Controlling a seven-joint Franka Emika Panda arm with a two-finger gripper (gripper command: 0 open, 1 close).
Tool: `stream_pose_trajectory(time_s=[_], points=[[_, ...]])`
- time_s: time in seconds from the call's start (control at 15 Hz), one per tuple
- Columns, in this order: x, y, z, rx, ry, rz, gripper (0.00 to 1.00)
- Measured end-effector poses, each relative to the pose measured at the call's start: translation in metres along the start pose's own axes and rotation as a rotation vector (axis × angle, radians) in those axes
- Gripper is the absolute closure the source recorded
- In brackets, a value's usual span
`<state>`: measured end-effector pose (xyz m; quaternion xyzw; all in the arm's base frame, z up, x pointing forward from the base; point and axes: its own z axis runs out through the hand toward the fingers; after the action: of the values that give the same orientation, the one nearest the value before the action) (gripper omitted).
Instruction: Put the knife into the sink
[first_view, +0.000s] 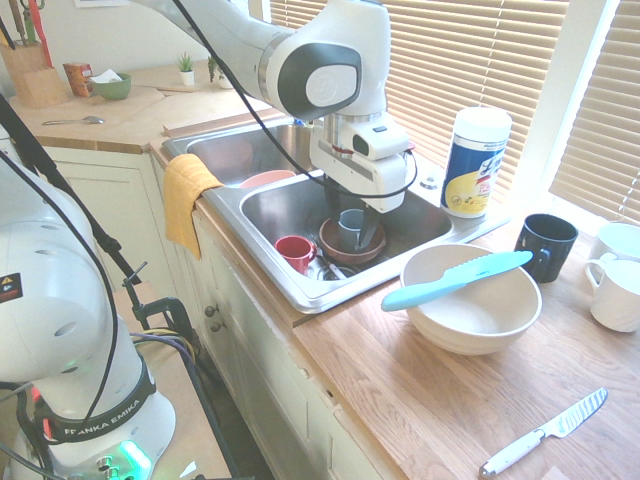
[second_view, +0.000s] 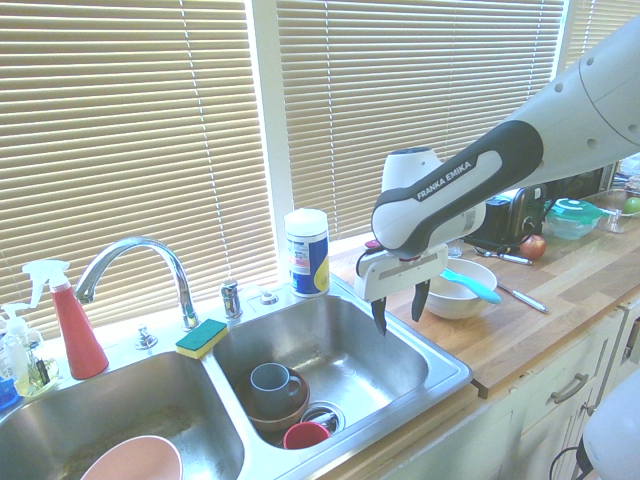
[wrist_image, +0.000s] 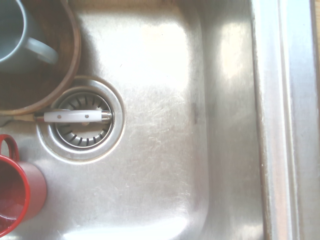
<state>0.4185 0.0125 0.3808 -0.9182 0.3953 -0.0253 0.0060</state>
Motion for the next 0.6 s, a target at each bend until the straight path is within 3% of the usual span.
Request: stream_pose_trajectory(time_s=[0.33,0.6], points=[[0.016,-0.004,-0.024,0.015,0.03,0.016,0.0],[0.059,0.035,-0.067,-0.039,0.023,0.05,0.0]])
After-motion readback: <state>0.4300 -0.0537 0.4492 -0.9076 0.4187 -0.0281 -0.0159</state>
